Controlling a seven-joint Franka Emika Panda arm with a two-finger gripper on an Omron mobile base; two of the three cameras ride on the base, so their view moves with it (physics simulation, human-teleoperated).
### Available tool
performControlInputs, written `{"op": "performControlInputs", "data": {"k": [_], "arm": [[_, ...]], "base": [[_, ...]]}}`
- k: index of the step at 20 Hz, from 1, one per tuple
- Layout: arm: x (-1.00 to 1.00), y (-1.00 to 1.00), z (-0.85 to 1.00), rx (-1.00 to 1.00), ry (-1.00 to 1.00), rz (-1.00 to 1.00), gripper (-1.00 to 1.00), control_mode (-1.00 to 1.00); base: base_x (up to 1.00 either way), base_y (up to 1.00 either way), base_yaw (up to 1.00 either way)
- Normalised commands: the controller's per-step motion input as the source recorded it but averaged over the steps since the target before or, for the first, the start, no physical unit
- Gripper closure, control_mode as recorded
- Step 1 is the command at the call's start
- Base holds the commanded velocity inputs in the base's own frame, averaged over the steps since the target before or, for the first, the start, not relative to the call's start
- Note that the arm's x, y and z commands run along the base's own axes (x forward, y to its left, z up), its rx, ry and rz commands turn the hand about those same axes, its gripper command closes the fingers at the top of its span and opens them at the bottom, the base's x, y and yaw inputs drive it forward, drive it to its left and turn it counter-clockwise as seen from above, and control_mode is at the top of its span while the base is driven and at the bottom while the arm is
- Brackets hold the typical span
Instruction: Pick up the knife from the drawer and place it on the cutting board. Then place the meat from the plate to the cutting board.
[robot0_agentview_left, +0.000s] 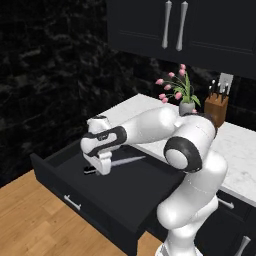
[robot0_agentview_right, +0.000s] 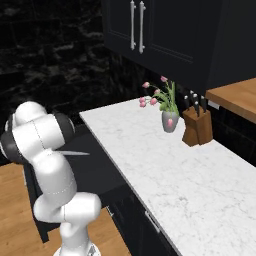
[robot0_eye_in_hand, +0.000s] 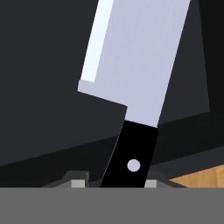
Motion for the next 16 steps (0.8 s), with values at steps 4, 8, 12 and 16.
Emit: {"op": "performControlInputs", "data": {"k": [4, 8, 12, 16], "arm": [[-0.04, -0.55, 0.82, -0.1, -0.13, 0.42, 1.0, -1.0], [0.0, -0.85, 0.42, 0.0, -0.04, 0.72, 1.0, -1.0], [0.04, -0.87, 0.16, 0.0, -0.01, 0.64, 1.0, -1.0], [0.16, -1.0, -0.01, 0.01, -0.1, 0.61, 1.0, -1.0]], "base": [[0.0, 0.0, 0.0], [0.0, 0.0, 0.0], [0.0, 0.0, 0.0], [0.0, 0.0, 0.0]]}}
